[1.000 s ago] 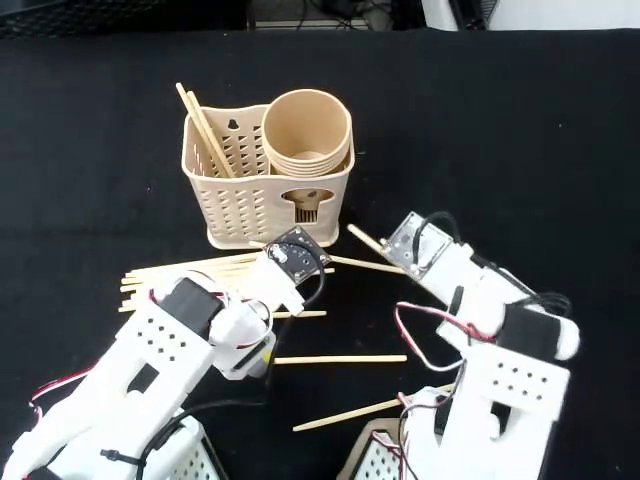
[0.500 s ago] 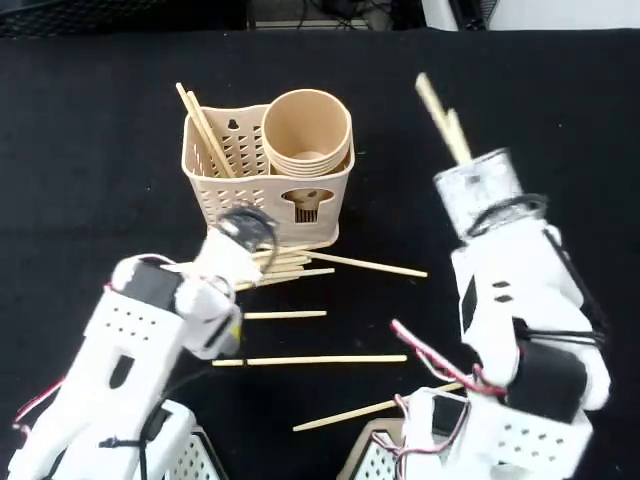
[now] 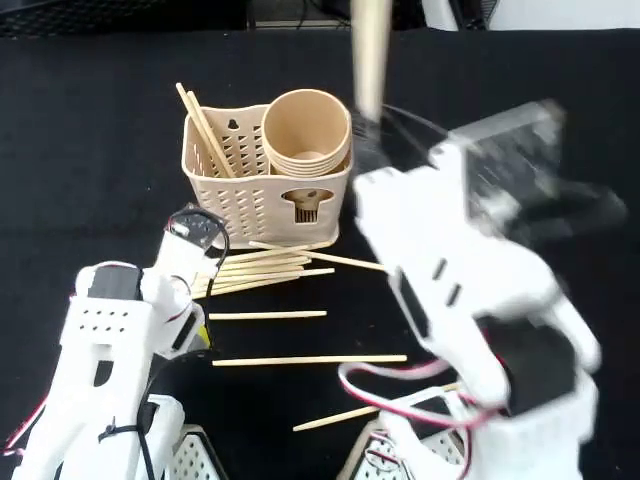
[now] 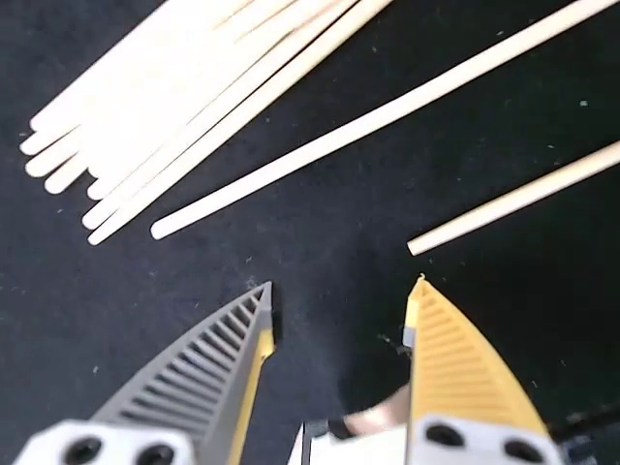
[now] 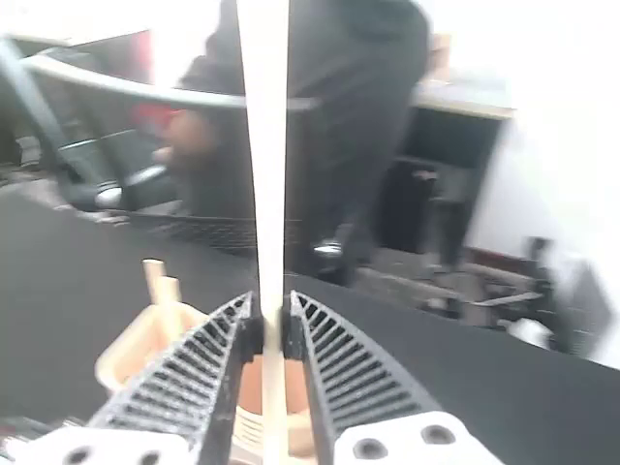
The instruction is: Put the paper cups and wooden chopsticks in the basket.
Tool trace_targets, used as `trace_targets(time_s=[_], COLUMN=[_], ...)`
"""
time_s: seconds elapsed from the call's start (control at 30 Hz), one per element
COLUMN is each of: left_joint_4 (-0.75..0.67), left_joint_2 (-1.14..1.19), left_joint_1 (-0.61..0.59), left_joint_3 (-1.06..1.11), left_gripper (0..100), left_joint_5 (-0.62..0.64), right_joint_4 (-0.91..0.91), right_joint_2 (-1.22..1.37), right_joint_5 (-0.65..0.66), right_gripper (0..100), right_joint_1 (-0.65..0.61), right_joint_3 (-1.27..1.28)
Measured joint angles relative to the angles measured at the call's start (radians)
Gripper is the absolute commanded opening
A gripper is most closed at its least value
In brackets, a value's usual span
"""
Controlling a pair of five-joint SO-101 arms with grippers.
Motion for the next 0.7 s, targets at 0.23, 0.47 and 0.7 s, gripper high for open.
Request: trace_targets(time_s=[0.23, 0.47, 0.7], left_joint_4=[-0.198, -0.295, -0.304], left_joint_2=[0.0, 0.0, 0.0], left_joint_1=[0.0, 0.0, 0.0], left_joint_3=[0.144, 0.212, 0.218], left_gripper=[23, 23, 23], left_joint_5=[0.002, 0.043, 0.043], right_joint_4=[-0.163, -0.413, -0.54], right_joint_2=[0.209, 0.428, 0.614], right_joint_5=[-0.015, -0.015, -0.015], right_gripper=[1.2, 1.2, 1.2], right_joint_1=[-0.175, -0.186, -0.203], right_joint_3=[-0.143, -0.143, -0.143])
